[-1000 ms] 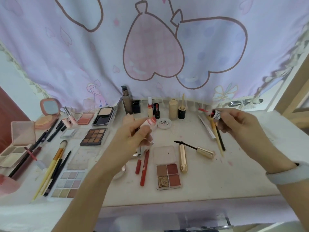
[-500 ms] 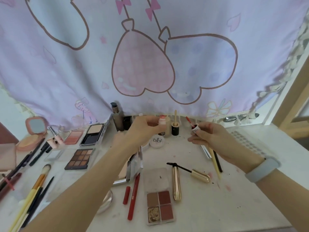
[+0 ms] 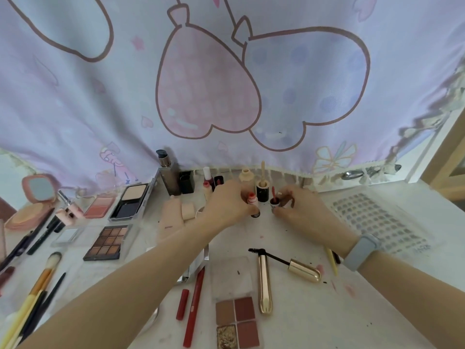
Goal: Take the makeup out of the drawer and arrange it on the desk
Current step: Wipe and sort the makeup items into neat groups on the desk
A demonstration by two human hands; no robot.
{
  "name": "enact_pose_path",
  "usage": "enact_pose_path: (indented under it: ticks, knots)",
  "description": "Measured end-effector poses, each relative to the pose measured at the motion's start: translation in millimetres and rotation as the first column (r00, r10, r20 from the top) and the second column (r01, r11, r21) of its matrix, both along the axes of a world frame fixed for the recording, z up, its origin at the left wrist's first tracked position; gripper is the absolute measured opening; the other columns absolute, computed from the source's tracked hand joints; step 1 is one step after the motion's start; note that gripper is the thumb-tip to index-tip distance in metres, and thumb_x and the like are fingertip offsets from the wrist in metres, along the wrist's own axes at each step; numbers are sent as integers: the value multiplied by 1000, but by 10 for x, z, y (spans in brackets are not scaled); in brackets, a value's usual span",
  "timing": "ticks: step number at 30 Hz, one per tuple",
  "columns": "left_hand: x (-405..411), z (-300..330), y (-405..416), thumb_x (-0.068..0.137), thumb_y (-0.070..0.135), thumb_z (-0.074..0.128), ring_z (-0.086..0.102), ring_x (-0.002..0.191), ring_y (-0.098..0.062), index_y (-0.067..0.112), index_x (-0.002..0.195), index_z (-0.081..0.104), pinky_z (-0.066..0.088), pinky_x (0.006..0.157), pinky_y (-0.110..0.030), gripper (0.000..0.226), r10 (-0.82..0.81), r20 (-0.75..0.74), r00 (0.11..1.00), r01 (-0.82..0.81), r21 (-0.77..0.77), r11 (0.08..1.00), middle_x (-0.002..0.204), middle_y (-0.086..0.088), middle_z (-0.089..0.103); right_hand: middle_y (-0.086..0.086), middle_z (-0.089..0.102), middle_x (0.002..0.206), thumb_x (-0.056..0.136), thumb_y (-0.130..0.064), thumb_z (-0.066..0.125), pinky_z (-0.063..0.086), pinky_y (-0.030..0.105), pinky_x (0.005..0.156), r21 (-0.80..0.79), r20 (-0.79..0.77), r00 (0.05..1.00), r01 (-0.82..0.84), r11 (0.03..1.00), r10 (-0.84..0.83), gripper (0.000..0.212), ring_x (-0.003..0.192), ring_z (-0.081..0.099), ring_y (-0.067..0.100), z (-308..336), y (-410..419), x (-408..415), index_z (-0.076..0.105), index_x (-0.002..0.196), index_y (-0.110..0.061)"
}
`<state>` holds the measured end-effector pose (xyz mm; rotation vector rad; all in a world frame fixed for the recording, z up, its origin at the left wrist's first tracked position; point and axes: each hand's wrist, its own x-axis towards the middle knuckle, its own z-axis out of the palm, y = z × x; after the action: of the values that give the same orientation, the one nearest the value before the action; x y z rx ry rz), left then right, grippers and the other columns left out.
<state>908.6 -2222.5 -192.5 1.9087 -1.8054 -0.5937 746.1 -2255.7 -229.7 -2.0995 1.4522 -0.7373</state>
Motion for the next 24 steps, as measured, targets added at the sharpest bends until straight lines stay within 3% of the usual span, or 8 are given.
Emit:
enact_pose_path:
  ticks: [3,7,10,15,21,24]
  knots:
    - [-3,-37,-19,71,19,74,62,83,-23,10,85,67,50,73,-33,18,12,44,999,-12,7,1000,85,-7,67,-8,65,99,84,-29,59,30,35,95,-43,-115,993,33,999,-37,15,99,51,17,-15,13,42,60,99,-25]
    - [-2,-58,-28,72,21,73,62,86,-24,7,94,67,52,78,-37,27,30,103,994,-30,-4,1000,91,-8,68,-11,62,92,84,-31,59,22,32,85,-65,-130,990,52,996,-60,17,102,48,17,-40,-10,95,60,100,-27]
    - [-19,-62,-23,73,21,72,63,86,-25,8,92,66,52,78,-37,24,33,121,992,-32,-9,999,92,-10,69,-14,59,85,83,-32,60,24,36,92,-71,-125,990,61,996,-69,19,101,49,16,-75,-31,123,59,102,-29]
    - [-41,-52,-12,72,24,73,63,82,-24,7,90,68,53,74,-36,25,40,164,986,-34,-44,998,89,-10,70,-14,65,92,84,-34,57,24,46,104,-96,-156,985,56,994,-71,21,104,50,18,-95,-35,134,60,104,-31]
    - [-11,-11,35,72,33,73,64,85,-22,15,98,70,54,78,-38,32,53,193,980,-45,-46,998,92,-3,70,-8,62,97,85,-32,59,31,32,92,-140,-67,996,55,989,-65,30,105,50,17,-56,-31,13,59,114,-21]
    - [6,58,81,76,33,70,62,88,-21,16,101,67,52,80,-36,30,44,194,980,-35,-50,998,92,-1,66,-3,59,98,86,-32,58,31,31,84,-292,-110,983,110,950,-147,27,102,50,20,-61,11,-120,60,109,-18]
